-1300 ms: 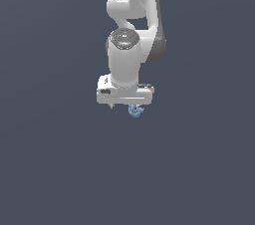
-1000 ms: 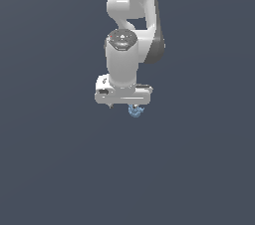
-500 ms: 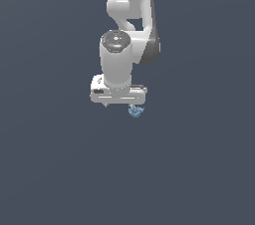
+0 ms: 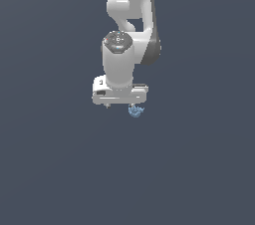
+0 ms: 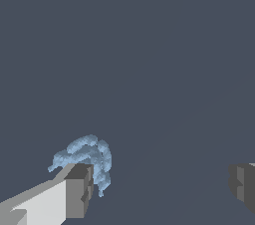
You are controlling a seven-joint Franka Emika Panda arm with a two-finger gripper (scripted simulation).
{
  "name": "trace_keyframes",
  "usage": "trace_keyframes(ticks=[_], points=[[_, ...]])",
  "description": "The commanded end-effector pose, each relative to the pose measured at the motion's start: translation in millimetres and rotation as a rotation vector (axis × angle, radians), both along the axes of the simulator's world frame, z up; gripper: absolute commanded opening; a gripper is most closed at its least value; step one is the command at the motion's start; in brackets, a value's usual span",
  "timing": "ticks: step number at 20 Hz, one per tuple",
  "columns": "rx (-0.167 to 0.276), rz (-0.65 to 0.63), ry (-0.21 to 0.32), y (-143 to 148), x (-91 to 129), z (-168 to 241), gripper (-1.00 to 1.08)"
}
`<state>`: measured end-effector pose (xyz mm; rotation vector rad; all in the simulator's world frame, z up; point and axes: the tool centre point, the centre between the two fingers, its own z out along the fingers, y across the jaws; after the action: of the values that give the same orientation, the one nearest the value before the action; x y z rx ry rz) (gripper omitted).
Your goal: Pick up the object and move it to a goal position.
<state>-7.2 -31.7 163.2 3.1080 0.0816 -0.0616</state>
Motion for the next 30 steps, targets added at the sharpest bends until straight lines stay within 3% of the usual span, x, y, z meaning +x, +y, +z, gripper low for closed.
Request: trace_keyframes(ticks=[1, 30], points=[[0.002, 0.040, 0.000, 3, -2, -2, 1.00], [0.043, 0.866, -0.011, 57, -41, -45, 1.00]])
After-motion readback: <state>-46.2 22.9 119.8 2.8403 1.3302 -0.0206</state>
